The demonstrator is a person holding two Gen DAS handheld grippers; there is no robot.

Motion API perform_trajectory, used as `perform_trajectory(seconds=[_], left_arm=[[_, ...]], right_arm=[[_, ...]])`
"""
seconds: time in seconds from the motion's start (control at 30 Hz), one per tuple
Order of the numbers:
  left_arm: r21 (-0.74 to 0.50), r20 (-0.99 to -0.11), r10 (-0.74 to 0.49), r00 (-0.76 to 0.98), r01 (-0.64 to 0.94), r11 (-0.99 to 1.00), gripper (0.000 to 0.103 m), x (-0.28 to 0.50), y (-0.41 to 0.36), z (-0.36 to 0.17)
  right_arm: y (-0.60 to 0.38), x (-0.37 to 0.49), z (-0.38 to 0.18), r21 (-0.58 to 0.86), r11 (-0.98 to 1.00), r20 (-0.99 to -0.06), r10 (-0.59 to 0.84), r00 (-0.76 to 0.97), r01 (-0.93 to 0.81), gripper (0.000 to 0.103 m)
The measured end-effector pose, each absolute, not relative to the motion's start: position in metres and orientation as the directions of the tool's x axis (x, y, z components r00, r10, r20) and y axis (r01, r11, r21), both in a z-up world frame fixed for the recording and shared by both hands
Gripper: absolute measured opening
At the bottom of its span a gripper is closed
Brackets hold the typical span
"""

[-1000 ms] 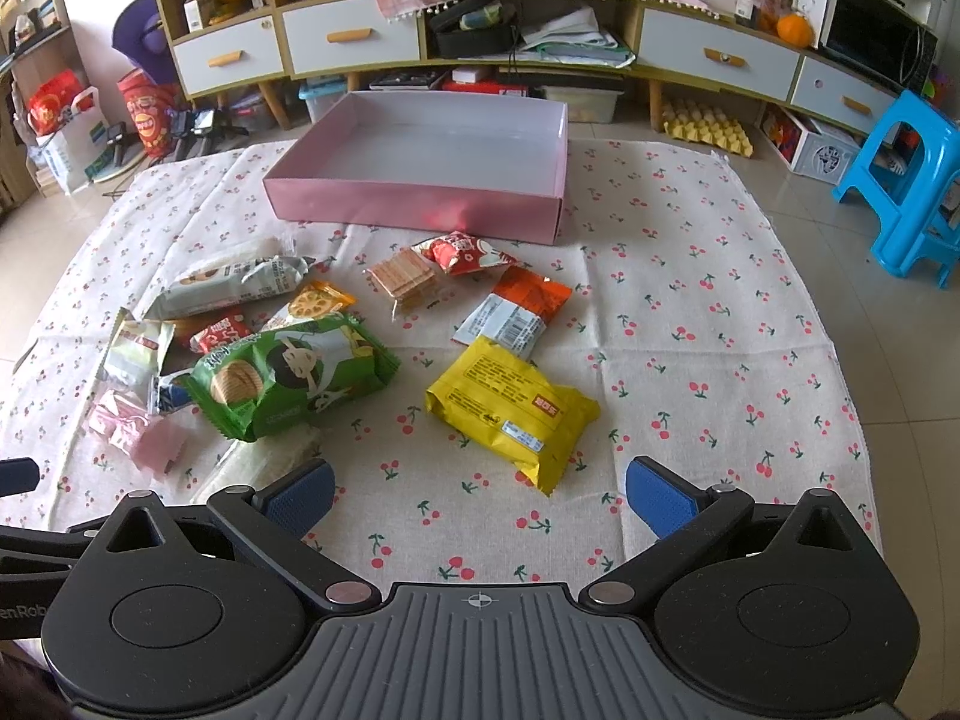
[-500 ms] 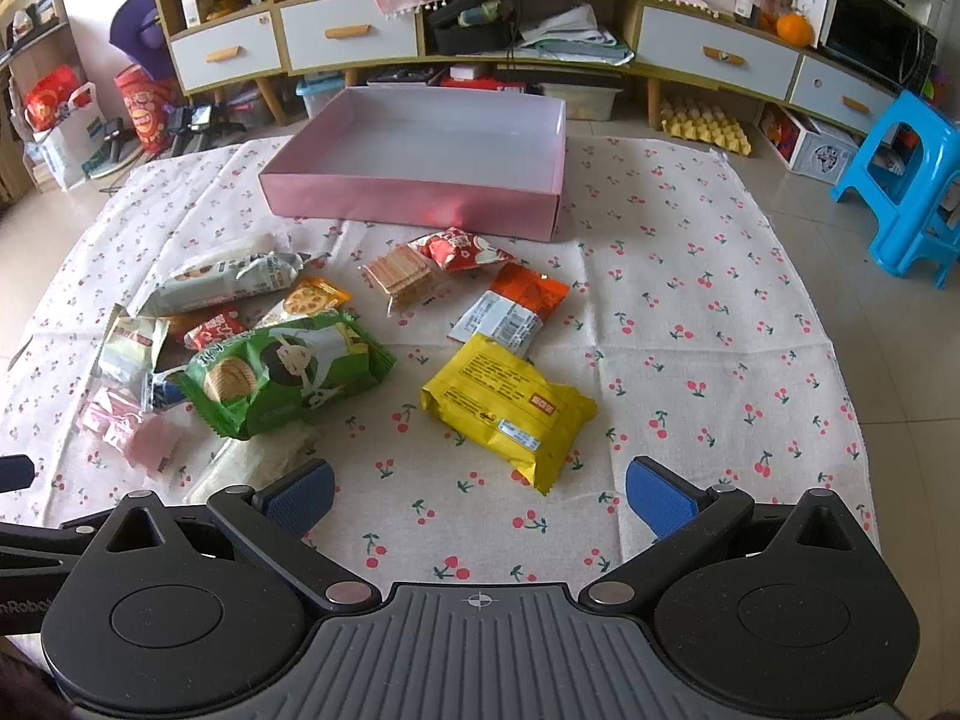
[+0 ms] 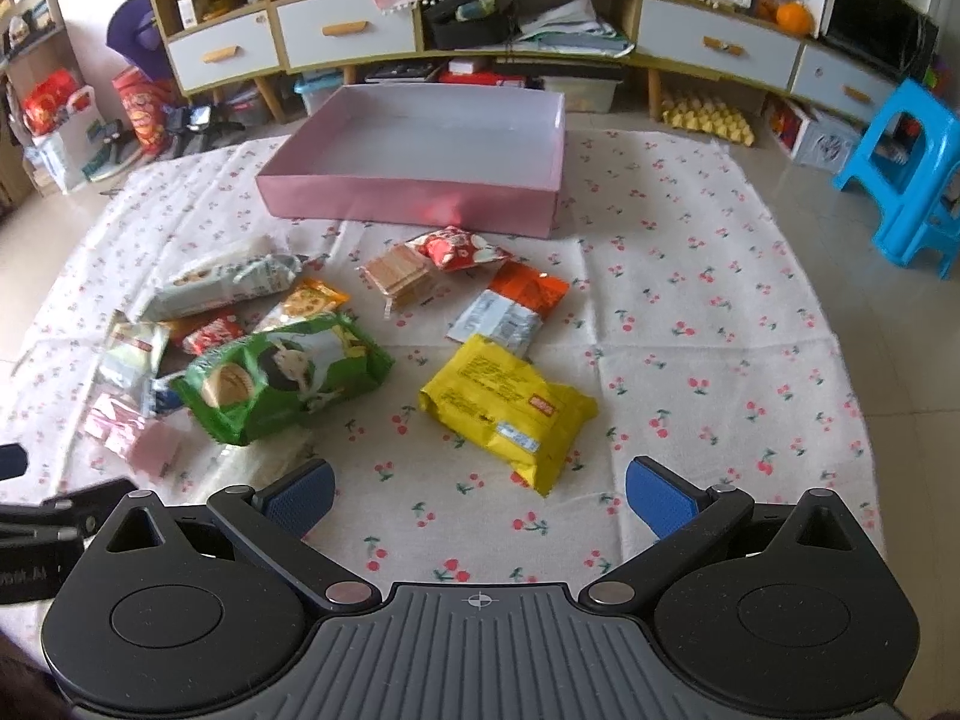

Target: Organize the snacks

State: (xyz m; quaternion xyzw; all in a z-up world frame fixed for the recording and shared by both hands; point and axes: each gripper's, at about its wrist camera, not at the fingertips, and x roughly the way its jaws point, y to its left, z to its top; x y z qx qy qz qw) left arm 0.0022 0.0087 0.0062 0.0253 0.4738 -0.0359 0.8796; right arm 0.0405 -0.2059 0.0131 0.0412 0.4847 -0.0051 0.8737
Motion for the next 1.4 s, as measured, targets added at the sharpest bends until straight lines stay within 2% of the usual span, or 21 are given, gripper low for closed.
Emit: perform_trajectory(seconds=[0.23,0.4,0.57,0.8,0.97,1.0,1.07,1.17,1.4], left_arm=[[0.011,-0.79,-0.069,0.609,0.126,0.992,0.102,0.011,0.014,0.024],[-0.052,-0.802,-0.132,0.582,0.153,0.987,0.102,0.03,0.027,0.031],[-0.021,-0.825,-0.094,0.558,0.135,0.991,0.102,0.052,0.04,0.027],[-0.051,-0.847,-0.081,0.525,0.072,0.996,0.099,0.073,0.066,0.003],[-0.171,-0.897,-0.136,0.419,-0.046,0.984,0.098,0.079,0.087,-0.022],[-0.202,-0.904,-0.156,0.399,-0.076,0.976,0.097,0.08,0.091,-0.027],[-0.25,-0.909,-0.186,0.373,-0.129,0.96,0.088,0.08,0.095,-0.036],[-0.263,-0.916,-0.183,0.358,-0.187,0.947,0.08,0.079,0.094,-0.045],[-0.289,-0.902,-0.162,0.399,-0.282,0.915,0.077,0.075,0.097,-0.045]], right_arm=[[-0.215,0.051,0.022,0.083,0.994,-0.849,0.035,0.527,0.068,0.103],[-0.221,0.064,0.03,0.121,0.991,-0.856,0.071,0.512,0.064,0.103],[-0.215,0.08,0.025,0.188,0.982,-0.883,0.166,0.44,0.008,0.103],[-0.208,0.095,0.006,0.306,0.951,-0.873,0.258,0.414,0.053,0.103],[-0.204,0.111,-0.009,0.395,0.911,-0.871,0.329,0.365,0.121,0.103],[-0.201,0.114,-0.011,0.407,0.904,-0.868,0.339,0.364,0.13,0.103],[-0.196,0.119,-0.015,0.439,0.886,-0.86,0.367,0.355,0.148,0.102],[-0.185,0.126,-0.021,0.459,0.871,-0.859,0.386,0.336,0.175,0.101],[-0.164,0.135,-0.032,0.455,0.862,-0.87,0.378,0.315,0.223,0.093]])
